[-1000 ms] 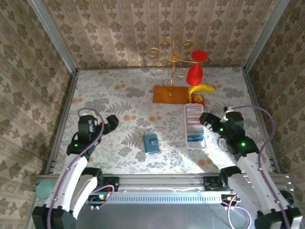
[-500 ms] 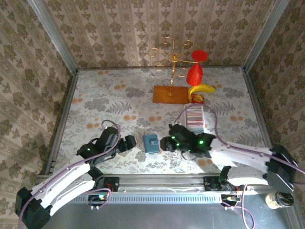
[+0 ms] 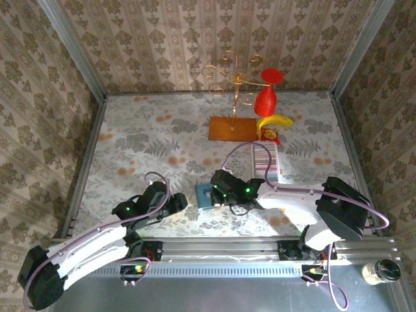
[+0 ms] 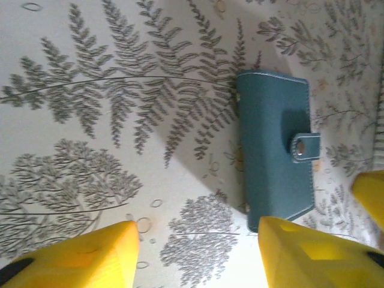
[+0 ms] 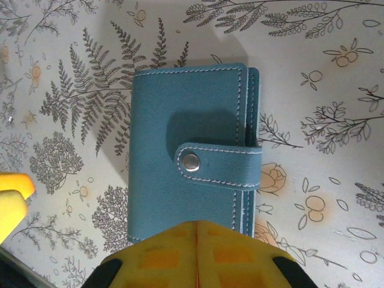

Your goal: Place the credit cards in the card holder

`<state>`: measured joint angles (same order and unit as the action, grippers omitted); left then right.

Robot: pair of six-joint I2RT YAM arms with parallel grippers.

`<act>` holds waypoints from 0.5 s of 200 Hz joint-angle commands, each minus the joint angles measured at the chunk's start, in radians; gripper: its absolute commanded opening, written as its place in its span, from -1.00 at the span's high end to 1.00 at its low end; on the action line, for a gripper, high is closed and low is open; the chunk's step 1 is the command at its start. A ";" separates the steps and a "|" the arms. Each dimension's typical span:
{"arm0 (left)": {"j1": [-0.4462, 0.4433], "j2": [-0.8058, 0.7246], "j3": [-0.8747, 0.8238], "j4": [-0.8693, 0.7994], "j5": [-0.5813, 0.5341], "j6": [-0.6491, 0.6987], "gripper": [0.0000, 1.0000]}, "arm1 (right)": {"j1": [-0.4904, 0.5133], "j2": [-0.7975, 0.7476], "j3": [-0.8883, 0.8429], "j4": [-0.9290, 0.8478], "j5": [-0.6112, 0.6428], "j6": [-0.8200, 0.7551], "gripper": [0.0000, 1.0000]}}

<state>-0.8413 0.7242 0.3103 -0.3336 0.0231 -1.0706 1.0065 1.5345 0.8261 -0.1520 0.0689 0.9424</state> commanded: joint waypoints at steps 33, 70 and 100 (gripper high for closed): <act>-0.037 0.073 0.016 0.133 0.003 -0.023 -0.06 | -0.038 0.094 0.027 0.070 0.018 -0.005 0.91; -0.040 0.129 0.018 0.200 0.001 -0.029 0.01 | -0.051 0.142 -0.005 0.072 0.020 0.008 1.00; -0.046 0.169 0.012 0.278 -0.006 -0.040 0.02 | -0.051 0.141 -0.058 0.100 0.015 0.033 1.00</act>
<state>-0.8787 0.8688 0.3103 -0.1421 0.0261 -1.0897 0.9581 1.6623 0.8192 -0.0521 0.0685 0.9470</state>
